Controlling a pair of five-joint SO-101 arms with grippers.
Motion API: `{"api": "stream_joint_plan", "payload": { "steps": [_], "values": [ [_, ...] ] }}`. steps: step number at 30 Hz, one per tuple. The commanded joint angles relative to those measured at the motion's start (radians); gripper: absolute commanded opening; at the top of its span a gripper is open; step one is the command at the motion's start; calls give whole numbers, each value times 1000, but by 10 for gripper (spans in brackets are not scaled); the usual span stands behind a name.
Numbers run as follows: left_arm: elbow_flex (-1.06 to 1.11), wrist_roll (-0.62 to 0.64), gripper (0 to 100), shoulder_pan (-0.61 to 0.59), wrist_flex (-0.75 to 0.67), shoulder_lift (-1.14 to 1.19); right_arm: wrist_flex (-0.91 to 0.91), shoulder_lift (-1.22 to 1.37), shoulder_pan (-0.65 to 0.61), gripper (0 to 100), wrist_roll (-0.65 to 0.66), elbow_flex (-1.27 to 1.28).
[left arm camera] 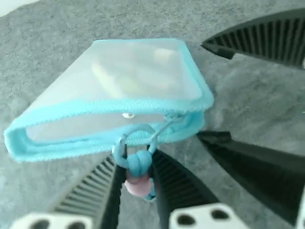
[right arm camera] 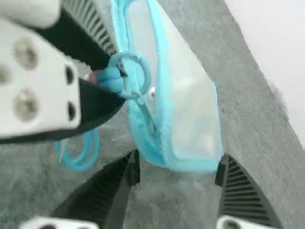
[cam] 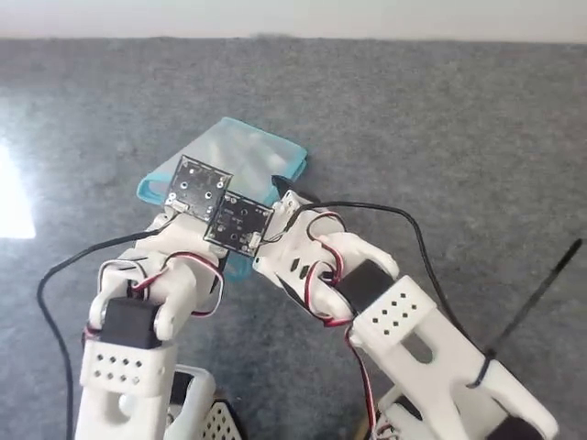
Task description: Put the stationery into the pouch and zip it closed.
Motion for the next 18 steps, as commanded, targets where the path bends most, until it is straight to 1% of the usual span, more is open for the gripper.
{"api": "stream_joint_plan", "payload": {
  "steps": [1, 5, 10, 13, 16, 18],
  "values": [
    [-59, -12, 9, -12, 8, -8, -44, 12, -1, 256, 12, -64],
    [-56, -37, 9, -34, 8, -6, -44, 21, -1, 255, 12, -64],
    [-59, -41, 9, -38, 15, -6, -45, 25, 5, 219, 12, -60],
    [-65, -48, 9, -32, 34, -8, -44, 25, 13, 223, 12, -48],
    [-65, -60, 9, -32, 37, -8, -38, 35, 18, 254, 15, -25],
    [-76, -61, 9, -34, 52, -8, -44, 62, 18, 261, 41, -9]
  ]
}}
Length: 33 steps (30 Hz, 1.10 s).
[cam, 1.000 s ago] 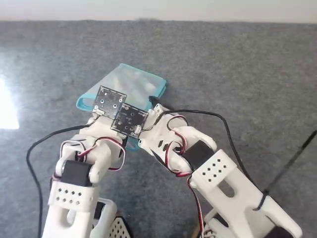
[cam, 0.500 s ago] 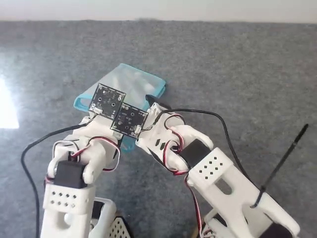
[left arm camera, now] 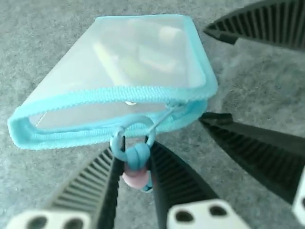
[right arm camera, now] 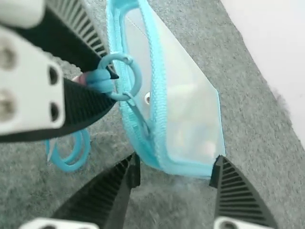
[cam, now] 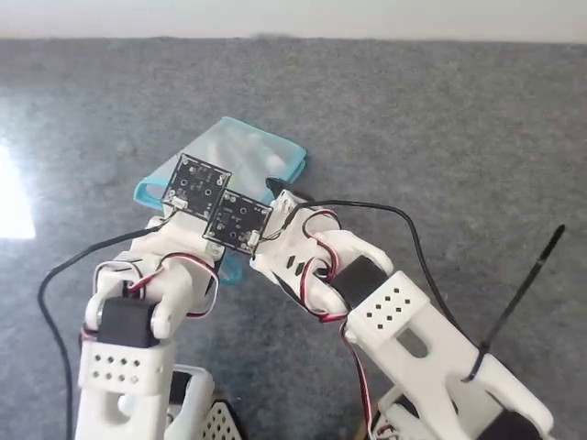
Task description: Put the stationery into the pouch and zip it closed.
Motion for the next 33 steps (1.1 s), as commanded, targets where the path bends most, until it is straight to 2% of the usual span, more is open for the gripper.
{"api": "stream_joint_plan", "payload": {
  "steps": [1, 8, 16, 20, 26, 33],
  "values": [
    [-81, -20, 9, 3, 34, -9, -21, 45, 16, 260, 43, -3],
    [-111, -40, 9, -2, 71, -14, -54, 156, 5, 260, 41, -98],
    [-199, -103, 9, -23, 118, -8, -48, 205, 4, 261, 43, -77],
    [-262, -103, 9, 29, 161, -5, -47, 196, 4, 262, 41, -14],
    [-308, -98, 9, 97, 190, 20, -39, -16, -5, 263, -20, 120],
    [-570, -98, 9, 201, 290, 273, 22, -283, 1, 262, -17, 299]
  ]
}}
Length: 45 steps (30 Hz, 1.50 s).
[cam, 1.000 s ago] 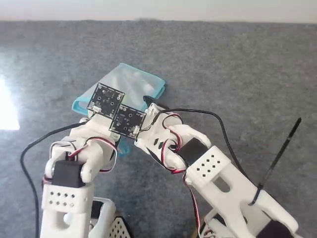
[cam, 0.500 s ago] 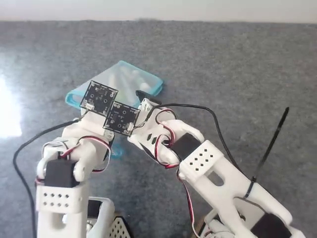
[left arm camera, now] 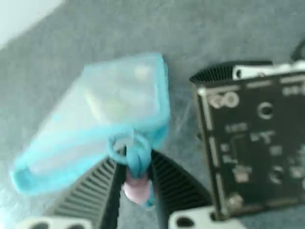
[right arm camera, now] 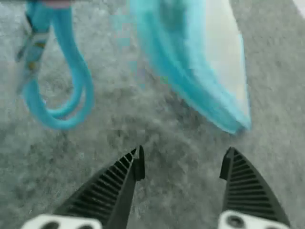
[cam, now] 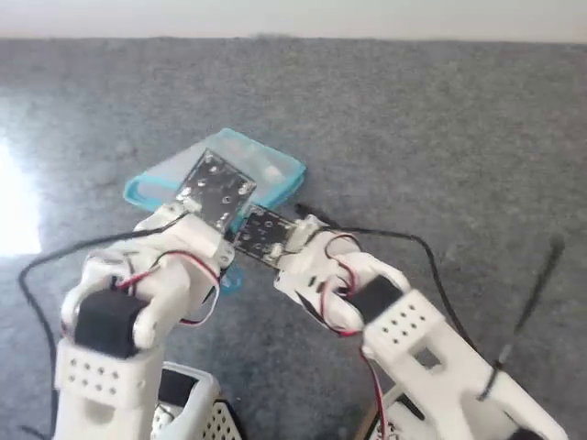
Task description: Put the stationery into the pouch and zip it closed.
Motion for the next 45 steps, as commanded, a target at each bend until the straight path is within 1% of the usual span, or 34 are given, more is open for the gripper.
{"api": "stream_joint_plan", "payload": {
  "steps": [1, 4, 7, 11, 14, 18, 23, 26, 30, 32, 36, 40, 43, 45],
  "values": [
    [-223, -8, 9, 69, 40, 181, 22, -143, -5, 262, -2, 51],
    [-285, 20, 9, 72, 64, 216, 15, -209, 67, 260, -87, 51],
    [-288, 38, 9, 72, 63, 215, 28, -242, 124, 259, -124, 17],
    [-288, 74, 9, 77, 60, 215, 65, -229, 145, 259, -224, -49],
    [-288, 75, 9, 77, 60, 215, 79, -183, 143, 259, -273, -117],
    [-288, 71, 9, 78, 60, 215, 77, -53, 136, 259, -304, -204],
    [-295, 60, 9, 68, 60, 213, 67, 102, 45, 262, -307, -315],
    [-295, 20, 9, -6, 58, 167, 45, 147, 35, 262, -298, -356],
    [-286, -3, 9, -31, 66, 117, 5, 176, 1, 259, -250, -374],
    [-286, -3, 9, -57, 66, 114, -21, 185, -2, 259, -250, -376],
    [-275, -2, 9, -57, 61, 112, -38, 185, 2, 259, -255, -371],
    [-275, 2, 9, -58, 58, 114, -42, 183, 4, 259, -331, -370],
    [-275, 2, 9, -60, 58, 110, -42, 177, 4, 258, -437, -370],
    [-274, 2, 9, -57, 66, 110, -42, 176, 7, 258, -460, -376]
  ]
}}
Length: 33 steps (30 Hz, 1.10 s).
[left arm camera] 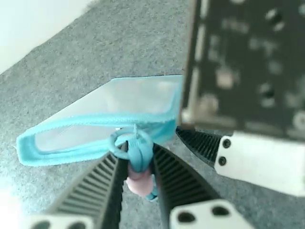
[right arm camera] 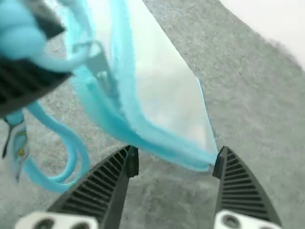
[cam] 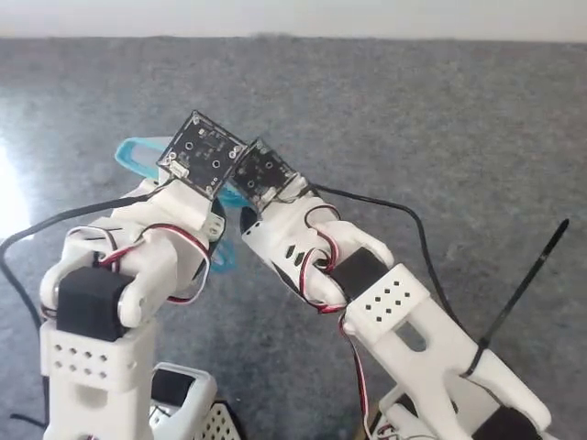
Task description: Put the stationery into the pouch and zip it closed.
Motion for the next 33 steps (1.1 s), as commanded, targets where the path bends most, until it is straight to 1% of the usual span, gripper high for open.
{"api": "stream_joint_plan", "payload": {
  "steps": [1, 4, 12, 16, 21, 25, 29, 33],
  "values": [
    [-24, -5, 9, -2, 3, -41, -25, -16, 13, 258, -46, -72],
    [-4, -5, 9, 26, 2, -41, -21, -5, 19, 258, -21, -101],
    [-5, -5, 9, 31, 3, -43, -22, -18, 22, 258, 74, -109],
    [-5, -5, 9, 31, 15, -43, -13, -21, 28, 258, 149, -106],
    [-2, -5, 9, 29, 9, -37, 65, -124, 12, 259, 233, -84],
    [-1, -5, 9, 35, 14, -43, 28, -242, -8, 259, 224, -31],
    [1, -5, 9, 35, 15, -43, 4, -222, -10, 259, 206, -17],
    [1, -6, 9, 32, 17, -43, 27, -213, -12, 259, 196, -18]
  ]
}}
